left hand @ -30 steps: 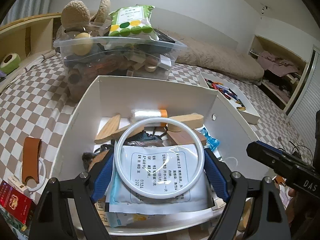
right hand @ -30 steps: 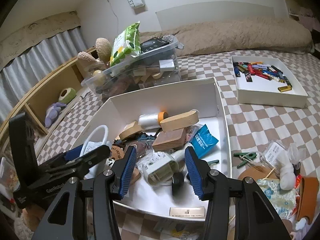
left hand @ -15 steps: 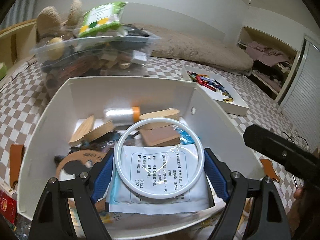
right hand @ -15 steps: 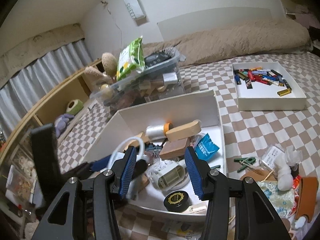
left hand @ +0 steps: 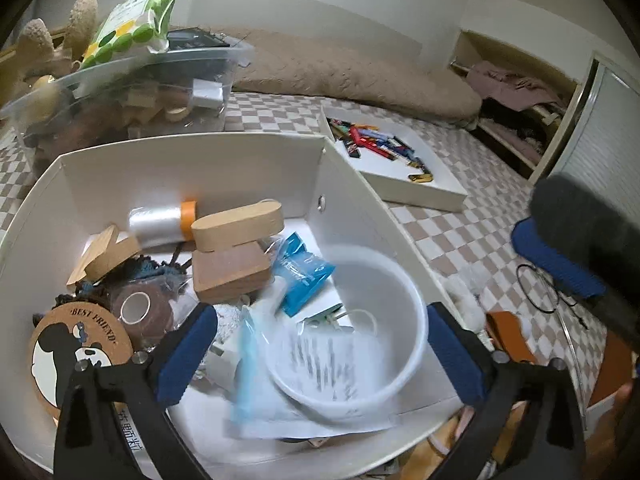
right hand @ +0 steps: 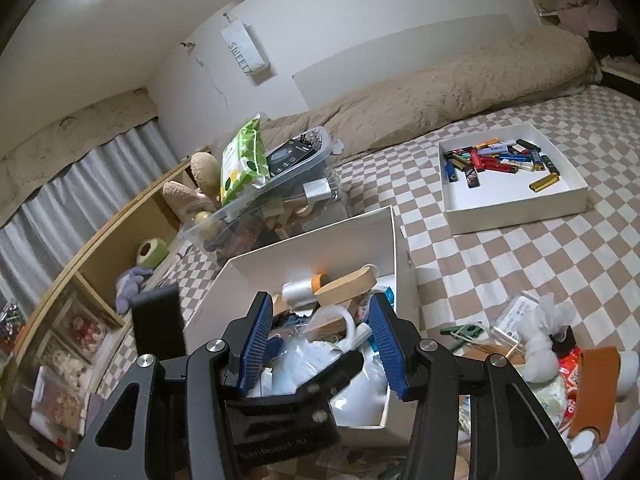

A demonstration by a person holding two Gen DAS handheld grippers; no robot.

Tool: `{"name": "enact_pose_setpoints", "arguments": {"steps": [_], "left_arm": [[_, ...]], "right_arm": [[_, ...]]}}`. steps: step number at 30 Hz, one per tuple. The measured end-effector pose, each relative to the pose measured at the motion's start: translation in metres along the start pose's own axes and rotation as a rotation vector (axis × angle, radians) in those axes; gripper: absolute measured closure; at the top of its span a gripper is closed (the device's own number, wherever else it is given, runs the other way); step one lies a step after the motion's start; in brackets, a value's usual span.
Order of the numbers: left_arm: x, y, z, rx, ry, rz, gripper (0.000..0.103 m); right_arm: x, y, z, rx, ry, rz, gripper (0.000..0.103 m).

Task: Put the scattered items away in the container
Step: 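Lower the white ring and packet into the box and open the left tool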

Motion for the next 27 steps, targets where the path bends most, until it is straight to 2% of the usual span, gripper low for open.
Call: {"name": "enact_pose_setpoints", "arguments": {"steps": [9,18,27], "left_arm": [[-0.01,-0.016,0.005,-0.07,0.001,0.008,0.0],[-0.033,-0.014,0.004,-0.053,0.036,-0.008,0.0],[-0.055,-0.018,0.009,-0.047,0.064,-0.054,0.0]], "right_arm": [[-0.002,-0.002,0.002,-0.006,0.0,-0.008,0.052],[-0.003,-0.006,0.005,-0.018,-0.003,-0.007,0.052],[-0.014,-0.008,0.008,-0.042,0.012,0.024,0.052]]}}
Point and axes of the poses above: each gripper's, at about its wrist camera, not at the fingertips, and x roughly the way its jaws point, y to its right, z to its underside, the point moved 4 cm from there along x, roughly the way its jaws point, and after that the axes turned 6 degrees about -y, right-handed, at the moved point
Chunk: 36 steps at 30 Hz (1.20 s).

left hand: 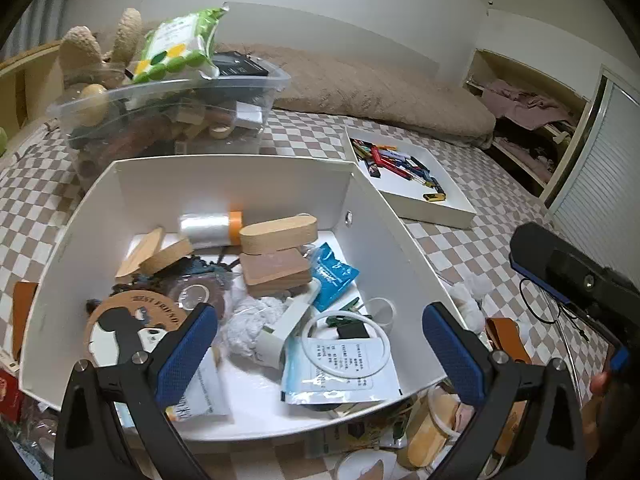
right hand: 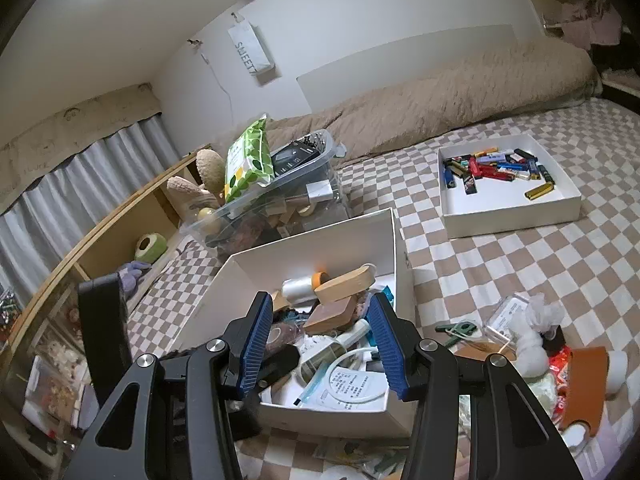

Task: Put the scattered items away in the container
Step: 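Lower the white ring and packet into the box and open the left tool, then pull both tools back up and away from the box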

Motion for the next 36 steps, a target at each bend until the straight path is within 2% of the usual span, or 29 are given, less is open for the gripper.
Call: {"name": "enact_pose_setpoints", "arguments": {"steps": [5,13,27,29,31,36], "left_arm": [[-0.015,-0.006,0.003,0.008,0.023,-0.038,0.0],[-0.038,-0.015,0.01,-0.011,0.038,-0.041,0.0],[-0.073,-0.028,0.03,-0.02,0.057,-0.071,0.0],[-0.078,-0.031,0.032,-0.017,0.061,-0.083,0.0],[-0.084,-0.035,0.035,-0.02,0.067,-0.093,0.0],[-0.098,-0.044,0.044,-0.035,0.078,-0.109,0.0]], "right_arm": [[-0.005,-0.002,0.004,-0.019,0.003,0.02,0.052],[-0.015,-0.008,0.01,-0.043,0.001,0.039,0.052],[-0.03,-0.018,0.034,-0.141,-0.003,0.175,0.052],[-0.031,-0.02,0.038,-0.141,-0.004,0.174,0.05],[-0.034,-0.022,0.042,-0.144,-0.001,0.178,0.034],[-0.04,-0.03,0.051,-0.163,0.001,0.186,0.033]]}}
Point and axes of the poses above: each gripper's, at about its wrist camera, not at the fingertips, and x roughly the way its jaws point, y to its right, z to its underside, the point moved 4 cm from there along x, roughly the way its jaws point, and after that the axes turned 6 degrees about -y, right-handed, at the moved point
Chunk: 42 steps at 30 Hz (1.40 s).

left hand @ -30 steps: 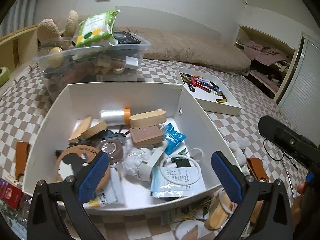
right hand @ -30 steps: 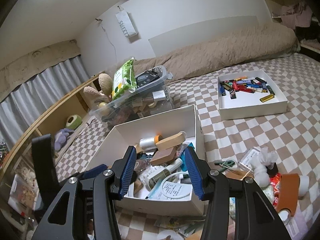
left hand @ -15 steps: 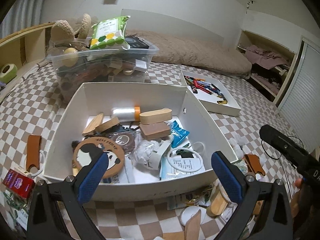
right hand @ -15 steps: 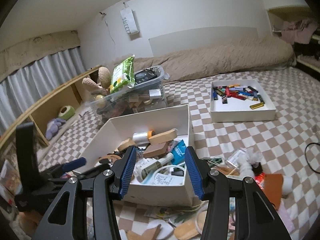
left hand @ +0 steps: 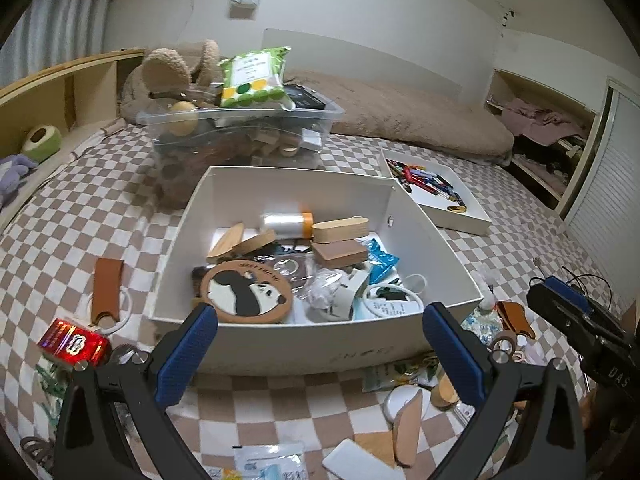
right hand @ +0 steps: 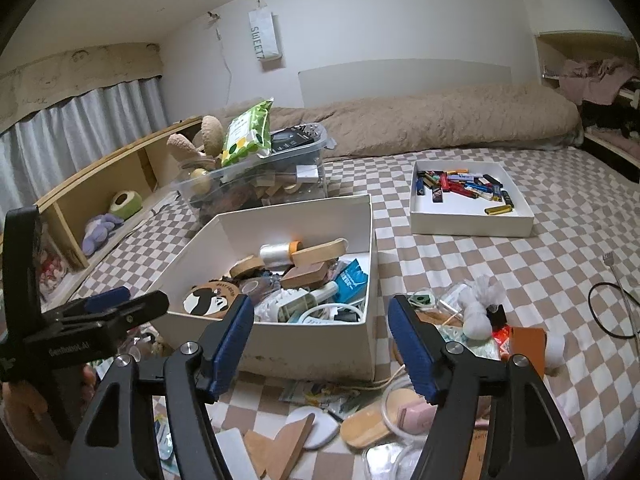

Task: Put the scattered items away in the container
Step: 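Pull both tools back up and away from the box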

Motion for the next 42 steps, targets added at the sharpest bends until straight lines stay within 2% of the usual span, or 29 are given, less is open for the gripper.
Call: {"name": "enact_pose_setpoints", "arguments": {"steps": [2,4,8,10,34,42], "left_arm": [[-0.006,-0.003,0.003,0.0,0.007,-0.01,0.0],[-0.01,-0.006,0.006,-0.004,0.011,-0.014,0.0],[-0.019,-0.01,0.011,-0.008,0.018,-0.022,0.0],[-0.024,-0.011,0.015,-0.007,0.022,-0.027,0.0],[-0.067,-0.016,0.033,0.005,0.062,-0.052,0.0],[-0.081,-0.017,0.035,0.011,0.076,-0.054,0.0]], "right_arm": [[-0.003,-0.004,0.003,-0.01,0.004,0.003,0.031],[-0.007,-0.007,0.006,-0.02,0.012,0.015,0.015],[-0.013,-0.009,0.012,-0.022,0.025,0.04,0.009],[-0.016,-0.01,0.014,-0.019,0.027,0.034,0.0],[-0.052,-0.03,0.03,-0.024,0.077,0.026,0.0],[-0.063,-0.036,0.031,-0.032,0.123,0.023,0.0]]}}
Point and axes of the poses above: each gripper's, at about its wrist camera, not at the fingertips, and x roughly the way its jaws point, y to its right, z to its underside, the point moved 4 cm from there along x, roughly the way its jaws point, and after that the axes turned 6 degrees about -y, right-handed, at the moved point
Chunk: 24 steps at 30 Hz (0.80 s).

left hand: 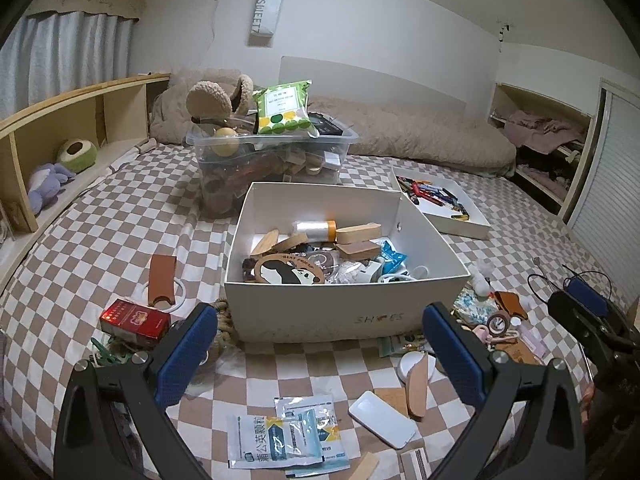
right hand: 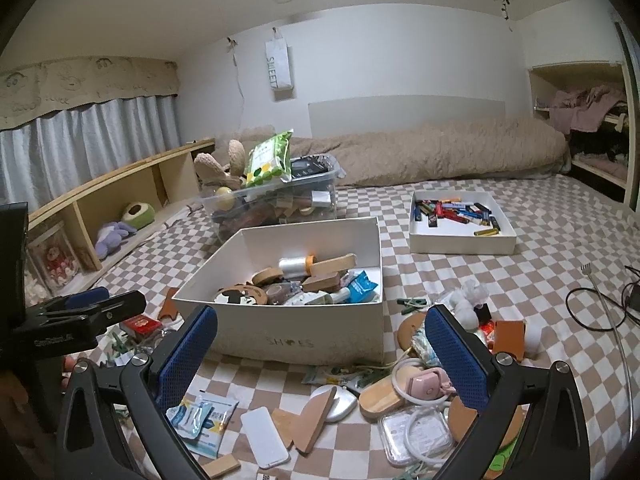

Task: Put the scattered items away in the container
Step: 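Pull both tools back up and away from the box, then move left tool to the blue-white medicine packets while right tool reaches toward striped matchbox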

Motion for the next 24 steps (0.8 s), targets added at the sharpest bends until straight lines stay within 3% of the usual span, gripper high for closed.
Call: {"name": "enact_pose_setpoints", "arguments": {"steps": [11,24], "left_arm": [[0.005,-0.017,0.029,-0.009,-0.048,-0.042,0.0],[0.056,-0.028,0.089,-0.044,-0.214,-0.073,0.0]], "right_arm": [[0.008,-0.001,0.023,0.0,-0.049,-0.008,0.0],[0.03,-0.006,0.061,0.004,-0.108,-0.047,0.0]]}}
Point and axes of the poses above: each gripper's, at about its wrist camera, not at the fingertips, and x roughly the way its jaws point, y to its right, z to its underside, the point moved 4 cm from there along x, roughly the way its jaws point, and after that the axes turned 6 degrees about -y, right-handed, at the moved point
